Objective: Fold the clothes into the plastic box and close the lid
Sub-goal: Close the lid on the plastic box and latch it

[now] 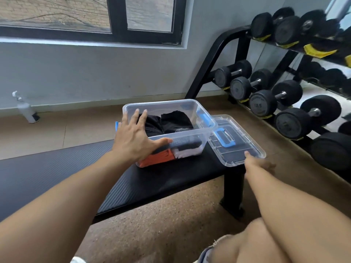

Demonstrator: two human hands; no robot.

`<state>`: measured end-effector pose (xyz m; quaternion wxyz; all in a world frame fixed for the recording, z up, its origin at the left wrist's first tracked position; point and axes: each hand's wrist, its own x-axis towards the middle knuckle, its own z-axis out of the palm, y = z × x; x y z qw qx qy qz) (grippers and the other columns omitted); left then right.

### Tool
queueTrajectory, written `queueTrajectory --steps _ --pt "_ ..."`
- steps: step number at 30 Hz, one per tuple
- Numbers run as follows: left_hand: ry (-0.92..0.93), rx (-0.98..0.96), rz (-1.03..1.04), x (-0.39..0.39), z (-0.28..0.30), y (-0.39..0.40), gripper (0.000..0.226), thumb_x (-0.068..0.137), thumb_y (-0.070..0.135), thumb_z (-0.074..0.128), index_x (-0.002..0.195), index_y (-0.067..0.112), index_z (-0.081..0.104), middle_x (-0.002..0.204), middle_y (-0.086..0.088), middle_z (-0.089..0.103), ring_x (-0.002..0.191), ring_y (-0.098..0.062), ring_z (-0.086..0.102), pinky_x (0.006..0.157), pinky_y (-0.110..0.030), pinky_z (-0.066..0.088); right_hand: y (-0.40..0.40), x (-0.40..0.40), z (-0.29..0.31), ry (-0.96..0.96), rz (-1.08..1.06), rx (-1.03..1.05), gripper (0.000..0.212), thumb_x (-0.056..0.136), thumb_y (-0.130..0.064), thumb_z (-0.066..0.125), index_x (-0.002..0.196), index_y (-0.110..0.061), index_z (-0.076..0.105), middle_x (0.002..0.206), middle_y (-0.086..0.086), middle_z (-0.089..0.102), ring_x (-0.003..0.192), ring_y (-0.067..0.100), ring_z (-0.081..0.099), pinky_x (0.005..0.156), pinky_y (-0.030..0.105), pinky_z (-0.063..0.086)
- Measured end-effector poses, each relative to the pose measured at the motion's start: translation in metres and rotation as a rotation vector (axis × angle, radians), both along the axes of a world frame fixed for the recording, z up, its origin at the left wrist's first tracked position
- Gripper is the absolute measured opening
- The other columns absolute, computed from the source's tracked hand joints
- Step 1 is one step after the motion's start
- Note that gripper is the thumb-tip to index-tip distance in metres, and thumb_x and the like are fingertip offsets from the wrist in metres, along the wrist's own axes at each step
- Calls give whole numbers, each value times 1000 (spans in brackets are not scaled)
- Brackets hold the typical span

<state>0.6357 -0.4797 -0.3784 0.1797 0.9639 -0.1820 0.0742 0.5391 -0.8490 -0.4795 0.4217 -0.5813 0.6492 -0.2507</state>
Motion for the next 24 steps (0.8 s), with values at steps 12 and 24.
queueTrajectory --steps 12,24 --pt "-43 -184 -45 -6 -6 5 130 63 96 44 163 19 12 171 -1 7 157 -24 -12 128 -44 3 40 28 69 -495 57 -277 34 91 -21 72 122 -15 60 109 -2 63 95 17 64 78 26 48" --pt "287 -1290 35 6 -5 28 77 98 65 44 160 25 22 158 7 36 143 -9 39 122 -27 24 120 41 124 -730 809 -811 35 84 -5 73 83 -36 56 123 2 69 127 -3 55 107 23 46"
